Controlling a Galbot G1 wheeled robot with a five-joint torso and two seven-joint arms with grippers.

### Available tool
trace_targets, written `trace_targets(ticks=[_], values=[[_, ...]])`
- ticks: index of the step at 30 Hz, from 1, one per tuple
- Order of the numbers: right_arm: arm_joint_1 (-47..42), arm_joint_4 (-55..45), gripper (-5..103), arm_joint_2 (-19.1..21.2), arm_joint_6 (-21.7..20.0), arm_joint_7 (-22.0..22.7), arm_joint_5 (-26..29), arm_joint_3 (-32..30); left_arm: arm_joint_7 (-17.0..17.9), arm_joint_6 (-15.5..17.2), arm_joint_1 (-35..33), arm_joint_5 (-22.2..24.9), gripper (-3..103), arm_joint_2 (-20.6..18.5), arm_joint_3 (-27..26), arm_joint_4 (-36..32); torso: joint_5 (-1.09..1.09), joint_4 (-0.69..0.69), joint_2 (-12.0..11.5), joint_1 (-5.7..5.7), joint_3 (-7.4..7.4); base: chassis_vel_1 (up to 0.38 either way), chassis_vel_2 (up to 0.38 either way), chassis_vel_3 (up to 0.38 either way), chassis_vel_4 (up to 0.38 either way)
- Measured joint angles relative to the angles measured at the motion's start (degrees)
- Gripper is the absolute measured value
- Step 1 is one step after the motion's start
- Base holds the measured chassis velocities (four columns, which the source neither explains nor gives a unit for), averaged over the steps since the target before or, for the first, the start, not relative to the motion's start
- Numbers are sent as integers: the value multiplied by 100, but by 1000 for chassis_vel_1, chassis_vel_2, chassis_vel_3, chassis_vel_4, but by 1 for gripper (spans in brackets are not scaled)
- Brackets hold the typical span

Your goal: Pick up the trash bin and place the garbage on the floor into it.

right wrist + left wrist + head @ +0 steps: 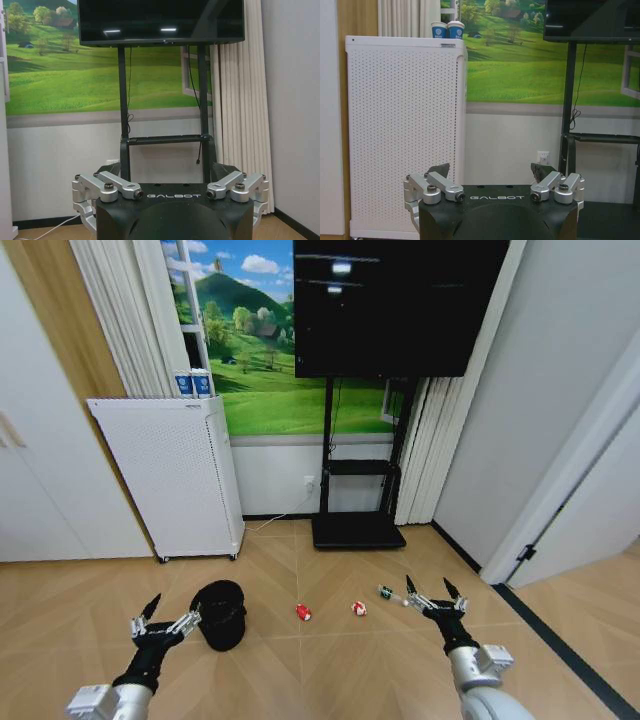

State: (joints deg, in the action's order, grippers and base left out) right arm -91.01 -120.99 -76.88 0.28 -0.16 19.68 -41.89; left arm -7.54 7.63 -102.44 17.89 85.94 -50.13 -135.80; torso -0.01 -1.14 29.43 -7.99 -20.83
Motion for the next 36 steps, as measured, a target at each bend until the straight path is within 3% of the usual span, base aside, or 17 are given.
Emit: trace_targets(ticks=[6,7,10,17,21,31,36], values=[[6,22,100,-3,11,28,-55,6,-1,-6,-15,-15,94,8,4,10,-2,-1,0,1,0,-343,358,366,-354],[10,47,100,-5,68,31,-67,11,0,-10,-16,-21,94,11,7,11,6,-1,-1,1,0,-347,343,370,-352],[21,105,100,-5,287,31,-126,10,-1,-10,-23,-51,94,12,11,17,-4,-2,0,0,0,-346,343,360,-350],[21,156,100,1,405,77,-165,-17,-3,-12,-39,-105,94,11,1,23,1,-2,-1,-2,-2,-301,290,278,-299],[42,161,100,3,455,85,-193,-5,110,14,-62,-33,94,5,-51,-4,1,2,-2,-2,-1,-98,126,32,-41],[-11,145,100,-9,482,82,-193,-4,135,-119,-77,-225,99,29,-141,-50,1,-2,-9,10,11,40,-39,-46,38],[-55,108,100,-38,498,77,-197,-8,165,-129,-80,-330,100,59,-116,-50,0,-1,-161,66,100,0,0,0,0]])
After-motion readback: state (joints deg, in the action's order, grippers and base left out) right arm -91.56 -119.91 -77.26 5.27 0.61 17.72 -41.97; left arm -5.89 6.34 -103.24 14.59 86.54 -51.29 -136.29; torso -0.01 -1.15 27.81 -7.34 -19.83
